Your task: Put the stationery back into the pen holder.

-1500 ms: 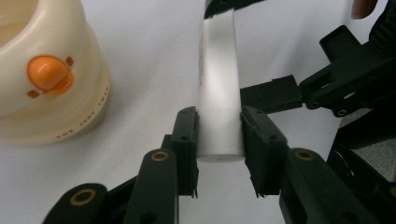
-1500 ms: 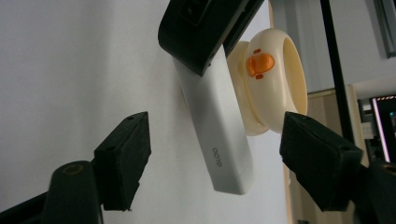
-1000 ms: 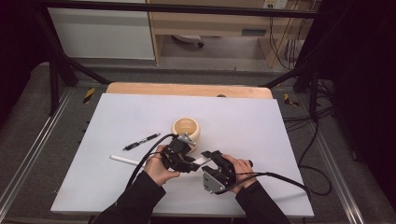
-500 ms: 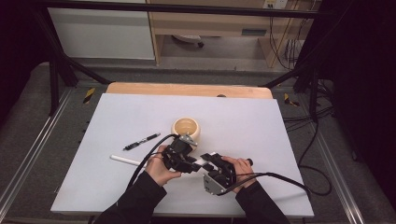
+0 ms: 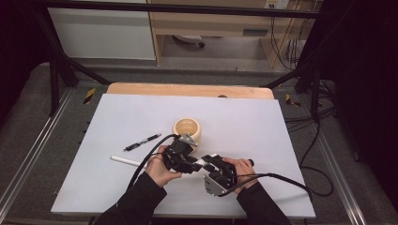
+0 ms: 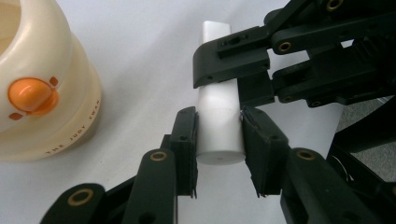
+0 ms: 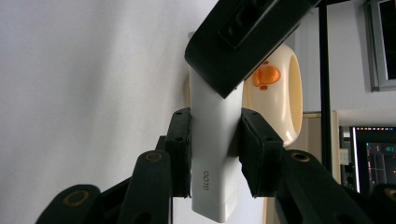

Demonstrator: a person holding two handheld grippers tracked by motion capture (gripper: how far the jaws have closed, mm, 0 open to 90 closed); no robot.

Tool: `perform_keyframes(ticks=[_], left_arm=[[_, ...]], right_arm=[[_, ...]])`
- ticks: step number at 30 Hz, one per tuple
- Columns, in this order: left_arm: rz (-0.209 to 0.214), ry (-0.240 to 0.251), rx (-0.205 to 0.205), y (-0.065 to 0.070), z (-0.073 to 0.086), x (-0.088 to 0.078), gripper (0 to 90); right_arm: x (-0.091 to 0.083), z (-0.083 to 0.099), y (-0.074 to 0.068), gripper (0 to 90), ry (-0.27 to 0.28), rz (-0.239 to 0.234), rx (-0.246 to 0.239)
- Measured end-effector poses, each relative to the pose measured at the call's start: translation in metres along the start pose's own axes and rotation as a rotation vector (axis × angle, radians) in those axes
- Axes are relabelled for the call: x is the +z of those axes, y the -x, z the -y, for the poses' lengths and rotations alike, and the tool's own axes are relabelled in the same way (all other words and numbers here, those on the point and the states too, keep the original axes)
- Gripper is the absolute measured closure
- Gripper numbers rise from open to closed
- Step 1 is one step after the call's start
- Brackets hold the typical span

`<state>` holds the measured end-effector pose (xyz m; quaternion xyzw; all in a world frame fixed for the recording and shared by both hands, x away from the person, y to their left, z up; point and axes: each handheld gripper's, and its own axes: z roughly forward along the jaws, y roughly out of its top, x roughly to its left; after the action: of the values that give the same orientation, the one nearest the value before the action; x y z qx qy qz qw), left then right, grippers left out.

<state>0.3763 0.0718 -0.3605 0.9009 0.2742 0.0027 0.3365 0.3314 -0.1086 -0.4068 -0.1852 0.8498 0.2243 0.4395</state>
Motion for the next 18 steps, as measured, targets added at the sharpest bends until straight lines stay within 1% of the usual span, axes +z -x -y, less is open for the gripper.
perform_keyframes(ticks=[2, 4, 7, 8, 9, 10, 11, 12, 15, 18], left_arm=[[-0.012, -0.003, 0.015, 0.0, 0.001, -0.002, 64.5], [-0.034, 0.0, 0.032, 0.001, 0.002, -0.003, 58.9], [-0.061, 0.016, 0.058, -0.001, 0.006, -0.008, 52.6], [-0.07, 0.022, 0.063, -0.001, 0.008, -0.01, 49.6], [-0.079, 0.026, 0.068, -0.002, 0.009, -0.011, 47.1], [-0.092, 0.032, 0.074, -0.003, 0.011, -0.013, 44.5], [-0.105, 0.037, 0.08, -0.004, 0.013, -0.014, 41.8], [-0.115, 0.041, 0.081, -0.005, 0.016, -0.016, 39.5], [-0.143, 0.048, 0.084, -0.009, 0.024, -0.02, 33.9], [-0.173, 0.052, 0.061, -0.016, 0.034, -0.023, 29.0]], right_arm=[[0.0, 0.0, 0.001, 67.2, -0.005, -0.004, 0.013], [0.0, 0.002, 0.003, 67.2, -0.019, -0.006, 0.023], [-0.002, 0.007, 0.004, 67.2, -0.032, -0.01, 0.073], [-0.002, 0.008, 0.005, 67.3, -0.038, -0.007, 0.072], [-0.002, 0.009, 0.005, 67.3, -0.041, -0.01, 0.086], [-0.002, 0.011, 0.006, 67.3, -0.046, -0.008, 0.086], [-0.002, 0.012, 0.006, 67.3, -0.048, -0.007, 0.1], [-0.003, 0.013, 0.007, 67.3, -0.056, -0.006, 0.11], [-0.004, 0.017, 0.009, 67.3, -0.057, -0.003, 0.139], [-0.005, 0.021, 0.01, 67.3, -0.066, -0.002, 0.17]])
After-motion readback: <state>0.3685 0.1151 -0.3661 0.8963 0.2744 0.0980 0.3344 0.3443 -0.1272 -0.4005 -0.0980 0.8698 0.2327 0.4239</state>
